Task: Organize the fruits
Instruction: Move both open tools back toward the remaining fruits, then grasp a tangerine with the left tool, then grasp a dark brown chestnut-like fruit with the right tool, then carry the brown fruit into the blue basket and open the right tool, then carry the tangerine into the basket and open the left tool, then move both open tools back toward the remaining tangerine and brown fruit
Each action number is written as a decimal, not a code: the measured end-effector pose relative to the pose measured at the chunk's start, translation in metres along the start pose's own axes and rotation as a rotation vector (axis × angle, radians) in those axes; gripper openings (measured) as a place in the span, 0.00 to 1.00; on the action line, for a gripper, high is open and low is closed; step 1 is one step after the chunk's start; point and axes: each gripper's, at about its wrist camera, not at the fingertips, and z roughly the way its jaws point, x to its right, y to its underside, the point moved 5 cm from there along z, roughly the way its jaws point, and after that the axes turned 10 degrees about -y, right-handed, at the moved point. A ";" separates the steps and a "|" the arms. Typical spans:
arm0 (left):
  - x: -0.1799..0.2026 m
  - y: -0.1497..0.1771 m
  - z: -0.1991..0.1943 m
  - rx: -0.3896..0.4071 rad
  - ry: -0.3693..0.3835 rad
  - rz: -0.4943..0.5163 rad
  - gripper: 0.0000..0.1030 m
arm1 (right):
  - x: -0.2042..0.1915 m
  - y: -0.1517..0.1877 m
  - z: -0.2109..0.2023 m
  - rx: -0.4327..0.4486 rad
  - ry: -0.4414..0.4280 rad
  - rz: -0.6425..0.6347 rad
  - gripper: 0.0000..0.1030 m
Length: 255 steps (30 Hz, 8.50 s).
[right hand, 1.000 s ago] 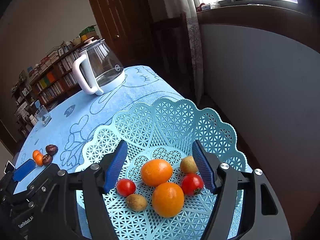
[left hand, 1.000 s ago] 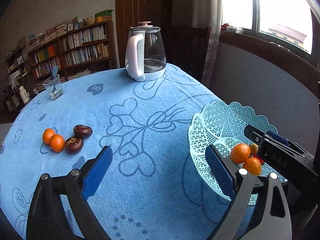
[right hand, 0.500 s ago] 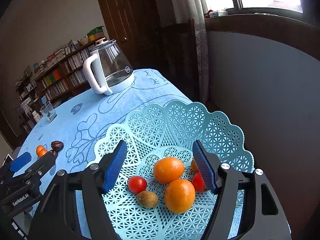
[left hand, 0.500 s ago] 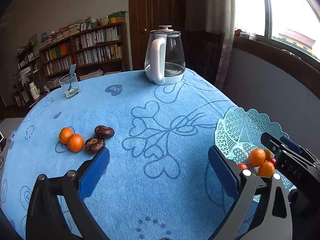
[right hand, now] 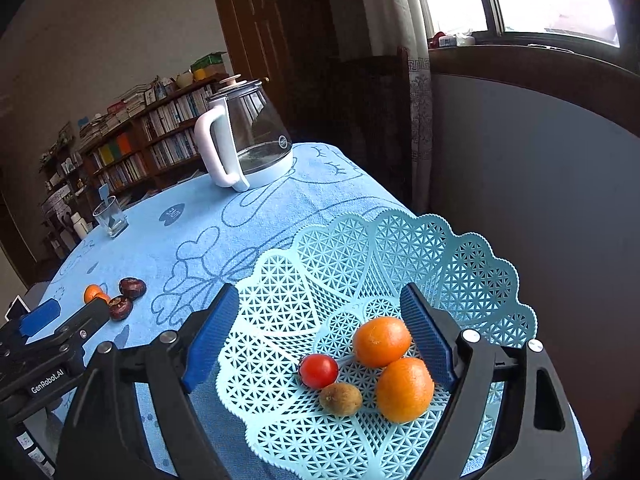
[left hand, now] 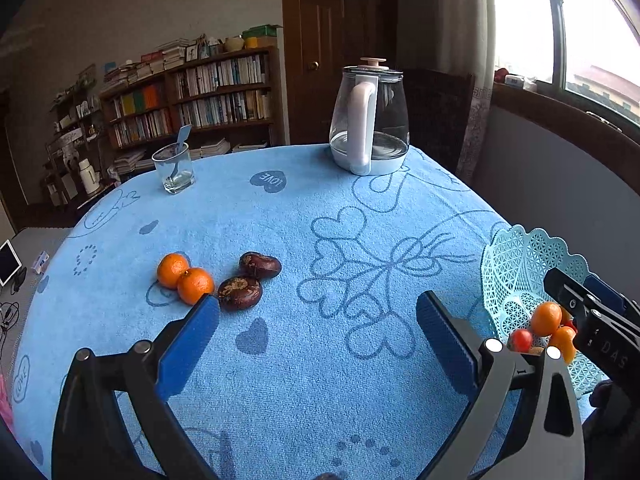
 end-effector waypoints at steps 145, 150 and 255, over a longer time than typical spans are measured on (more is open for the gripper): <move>-0.186 -0.003 0.124 -0.134 0.008 -0.373 0.39 | -0.057 0.014 0.029 -0.141 0.013 0.056 0.44; -0.180 -0.005 0.120 -0.124 0.013 -0.354 0.39 | -0.026 0.007 0.029 -0.134 0.057 0.109 0.44; 0.082 -0.002 0.022 -0.075 0.297 0.082 0.89 | 0.081 -0.004 -0.028 0.059 0.019 0.279 0.70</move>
